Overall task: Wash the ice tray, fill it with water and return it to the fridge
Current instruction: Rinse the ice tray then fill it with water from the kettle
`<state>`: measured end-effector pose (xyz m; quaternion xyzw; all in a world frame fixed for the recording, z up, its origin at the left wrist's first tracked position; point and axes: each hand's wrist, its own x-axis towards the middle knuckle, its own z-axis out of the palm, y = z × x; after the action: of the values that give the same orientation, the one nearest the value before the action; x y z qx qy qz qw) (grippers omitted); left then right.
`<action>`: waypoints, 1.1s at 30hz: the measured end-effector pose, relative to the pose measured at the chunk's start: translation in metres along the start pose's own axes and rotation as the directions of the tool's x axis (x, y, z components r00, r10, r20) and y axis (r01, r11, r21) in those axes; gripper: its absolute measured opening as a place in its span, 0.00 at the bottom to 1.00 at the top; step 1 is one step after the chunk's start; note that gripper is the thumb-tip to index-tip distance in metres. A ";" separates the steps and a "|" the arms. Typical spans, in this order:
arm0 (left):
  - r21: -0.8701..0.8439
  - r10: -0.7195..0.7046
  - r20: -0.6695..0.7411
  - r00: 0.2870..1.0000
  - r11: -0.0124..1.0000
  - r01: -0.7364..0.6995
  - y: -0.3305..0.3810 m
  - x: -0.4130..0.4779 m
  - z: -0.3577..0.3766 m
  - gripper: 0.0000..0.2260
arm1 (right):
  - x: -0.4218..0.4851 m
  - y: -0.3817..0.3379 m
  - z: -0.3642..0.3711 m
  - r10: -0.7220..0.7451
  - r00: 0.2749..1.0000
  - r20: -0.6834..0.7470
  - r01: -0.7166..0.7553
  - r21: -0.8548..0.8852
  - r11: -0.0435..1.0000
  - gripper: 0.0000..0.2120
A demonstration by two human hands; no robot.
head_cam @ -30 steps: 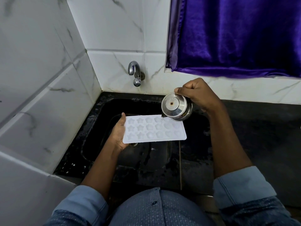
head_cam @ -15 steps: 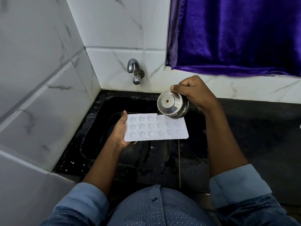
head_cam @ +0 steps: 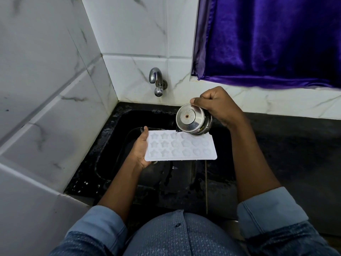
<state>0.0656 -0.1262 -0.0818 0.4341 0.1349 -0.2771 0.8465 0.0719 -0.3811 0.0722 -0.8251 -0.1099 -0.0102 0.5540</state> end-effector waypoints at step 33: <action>-0.012 -0.024 -0.040 0.999 1.000 0.024 0.003 -0.001 0.010 0.36 | 0.013 -0.014 0.019 -0.040 0.999 0.023 0.041 -0.055 0.998 0.28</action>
<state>0.0659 -0.1324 -0.0736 0.4332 0.1588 -0.2775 0.8427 0.0794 -0.3564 0.0795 -0.8377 -0.1324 -0.0155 0.5296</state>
